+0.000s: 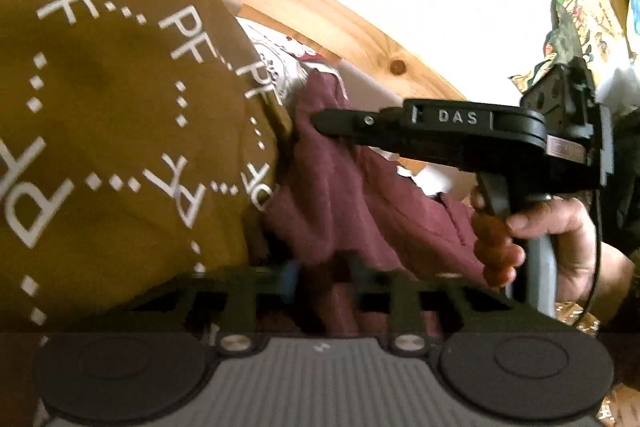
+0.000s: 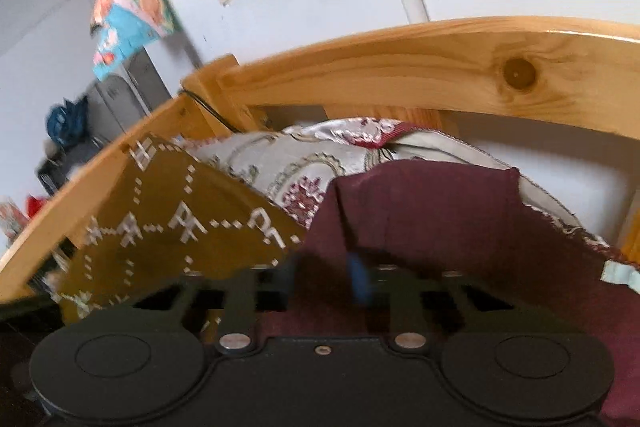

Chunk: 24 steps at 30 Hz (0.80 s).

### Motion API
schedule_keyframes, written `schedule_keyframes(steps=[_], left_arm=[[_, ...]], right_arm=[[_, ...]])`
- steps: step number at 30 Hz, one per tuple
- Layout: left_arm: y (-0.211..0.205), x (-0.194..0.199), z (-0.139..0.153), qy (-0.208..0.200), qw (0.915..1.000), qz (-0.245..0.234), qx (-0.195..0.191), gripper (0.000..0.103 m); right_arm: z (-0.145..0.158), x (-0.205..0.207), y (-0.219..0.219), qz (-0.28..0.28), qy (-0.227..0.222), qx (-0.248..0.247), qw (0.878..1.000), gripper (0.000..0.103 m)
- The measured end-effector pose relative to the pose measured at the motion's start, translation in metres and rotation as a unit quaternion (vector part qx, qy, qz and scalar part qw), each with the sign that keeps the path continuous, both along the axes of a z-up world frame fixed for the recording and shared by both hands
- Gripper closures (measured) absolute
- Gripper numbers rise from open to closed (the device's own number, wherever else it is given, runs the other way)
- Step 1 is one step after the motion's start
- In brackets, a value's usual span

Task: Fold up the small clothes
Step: 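Lift the hem with both tools and fold it toward the collar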

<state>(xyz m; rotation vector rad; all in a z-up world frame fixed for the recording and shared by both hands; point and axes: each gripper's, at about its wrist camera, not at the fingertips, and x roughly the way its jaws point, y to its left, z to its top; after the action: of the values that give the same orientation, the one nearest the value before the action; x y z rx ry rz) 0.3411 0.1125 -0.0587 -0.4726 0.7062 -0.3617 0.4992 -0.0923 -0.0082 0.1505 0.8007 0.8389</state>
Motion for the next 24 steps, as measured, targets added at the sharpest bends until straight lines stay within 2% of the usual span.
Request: schedule_keyframes(steps=[4,7,10,14,19,22,24], left_arm=[[0.006,-0.004,0.005,-0.003,0.9991,0.041,-0.007,0.099],[0.010,-0.014,0.013,-0.033,0.9952,0.092,0.007,0.099],[0.012,-0.022,0.018,-0.047,0.9914,0.121,0.011,0.099],[0.016,-0.017,0.016,-0.025,0.9903,0.136,0.018,0.099],[0.021,-0.014,0.013,-0.006,0.9903,0.138,0.007,0.094],[0.019,-0.012,0.014,-0.003,0.9893,0.145,0.017,0.087],[0.017,-0.012,0.016,-0.002,0.9888,0.148,0.020,0.082]], right_arm=[[0.003,-0.006,0.002,0.005,-0.019,-0.004,1.000,0.094],[0.014,-0.008,0.009,0.005,-0.048,-0.001,0.999,0.096],[0.028,-0.009,0.018,0.000,-0.076,0.019,0.997,0.100],[0.036,-0.005,0.038,0.000,-0.092,0.028,0.995,0.100],[0.023,-0.008,0.059,0.001,-0.106,-0.014,0.994,0.099],[0.021,-0.010,0.051,-0.005,-0.107,-0.016,0.994,0.082],[0.022,-0.008,0.037,-0.021,-0.096,-0.001,0.995,0.053]])
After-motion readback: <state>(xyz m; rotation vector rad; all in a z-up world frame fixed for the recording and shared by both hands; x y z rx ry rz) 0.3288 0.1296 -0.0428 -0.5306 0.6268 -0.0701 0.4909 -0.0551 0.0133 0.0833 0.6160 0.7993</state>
